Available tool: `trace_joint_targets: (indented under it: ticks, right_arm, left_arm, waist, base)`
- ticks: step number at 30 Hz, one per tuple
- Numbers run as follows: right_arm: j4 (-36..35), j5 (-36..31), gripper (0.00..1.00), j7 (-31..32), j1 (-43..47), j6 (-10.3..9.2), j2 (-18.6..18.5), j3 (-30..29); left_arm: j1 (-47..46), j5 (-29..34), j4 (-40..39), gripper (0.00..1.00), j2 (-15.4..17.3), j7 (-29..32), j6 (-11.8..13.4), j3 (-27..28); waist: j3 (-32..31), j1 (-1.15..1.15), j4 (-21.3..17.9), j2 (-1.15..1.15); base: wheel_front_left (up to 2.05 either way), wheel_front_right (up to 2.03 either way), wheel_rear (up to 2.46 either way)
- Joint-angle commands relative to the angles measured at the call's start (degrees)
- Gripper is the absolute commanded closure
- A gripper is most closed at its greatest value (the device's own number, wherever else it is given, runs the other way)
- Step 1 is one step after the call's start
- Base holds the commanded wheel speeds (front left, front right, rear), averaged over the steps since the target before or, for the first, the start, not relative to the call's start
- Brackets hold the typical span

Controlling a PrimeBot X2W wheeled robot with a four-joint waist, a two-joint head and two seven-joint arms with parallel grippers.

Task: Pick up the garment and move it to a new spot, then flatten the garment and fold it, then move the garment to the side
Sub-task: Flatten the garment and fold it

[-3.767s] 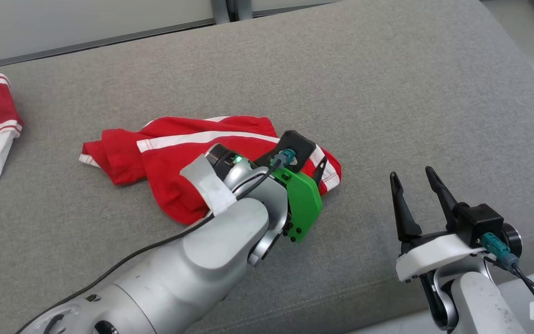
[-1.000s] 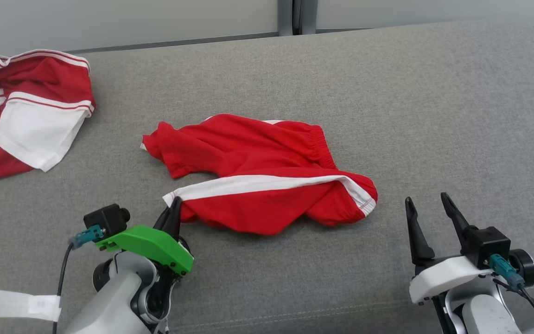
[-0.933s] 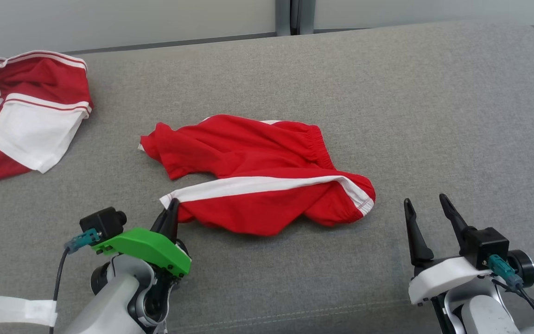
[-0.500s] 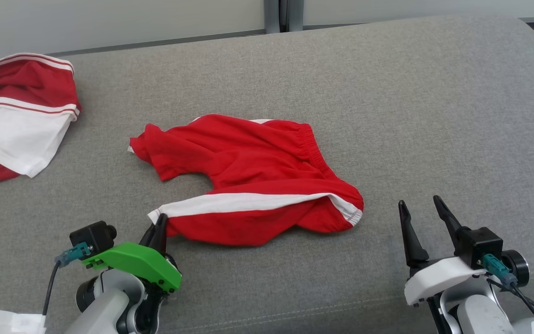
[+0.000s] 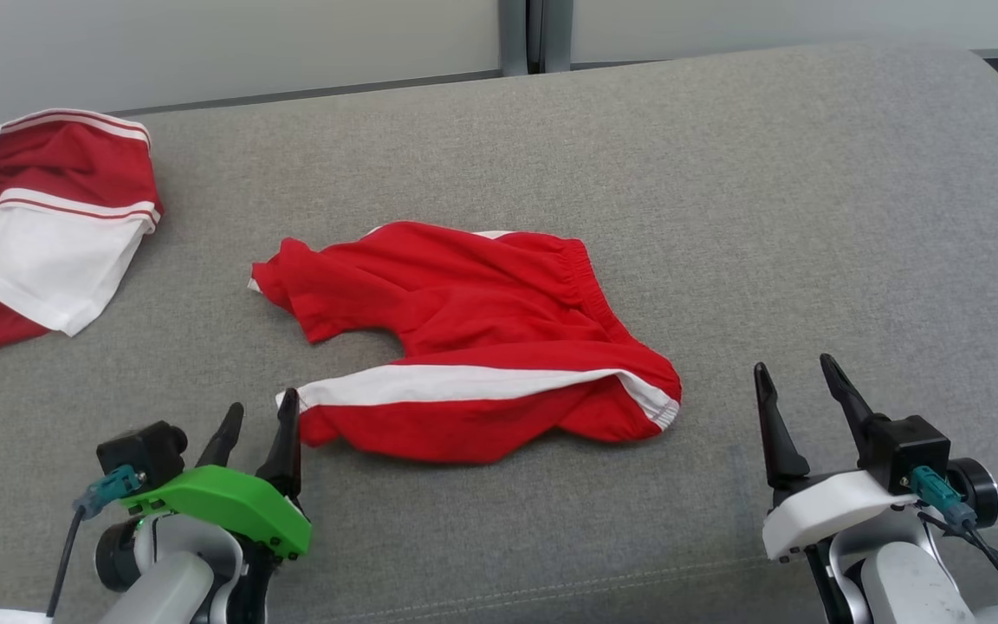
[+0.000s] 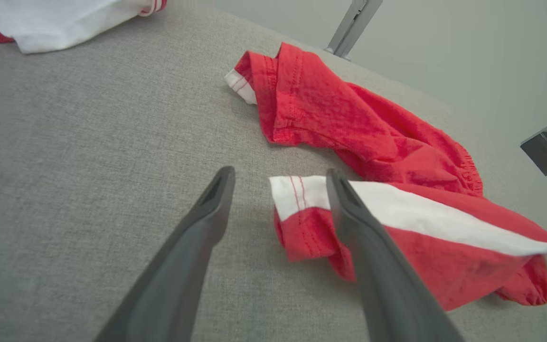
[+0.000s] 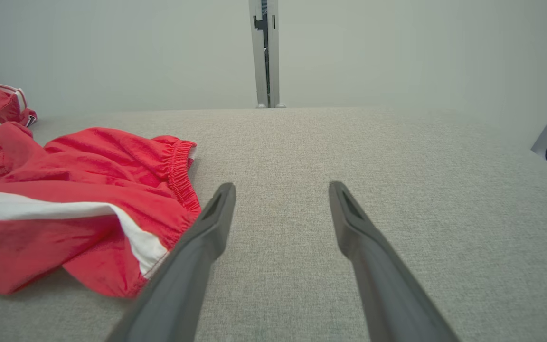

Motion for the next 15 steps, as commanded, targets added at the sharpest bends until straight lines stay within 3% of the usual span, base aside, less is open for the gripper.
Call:
trace_joint_targets:
  ticks: [1, 7, 15]
  right_arm:
    - [-0.4, -0.4, 0.0, -0.2, 0.4, -0.02, -0.2, -0.3]
    - [-1.6, -1.1, 0.0, -0.2, -0.5, -0.02, -0.3, -0.8]
    - [-3.7, -0.8, 0.0, 0.5, -2.0, -0.02, -0.8, 1.2]
  left_arm:
    - [1.1, 2.2, -1.5, 0.0, 1.0, -0.5, 0.9, 0.9]
    - [5.0, 11.0, -9.5, 0.0, -0.1, -0.4, 2.8, 7.4]
    - [13.3, 22.3, -17.8, 0.0, -4.3, -0.4, 3.7, 16.4]
  waist:
    - [-0.3, 0.0, 0.2, 0.0]
    - [-0.9, 0.0, 0.3, 0.0]
    - [-2.5, 0.0, -1.0, 0.0]
  base:
    - [0.0, 0.0, 0.0]
    - [0.0, 0.0, 0.0]
    - [0.0, 0.0, 0.0]
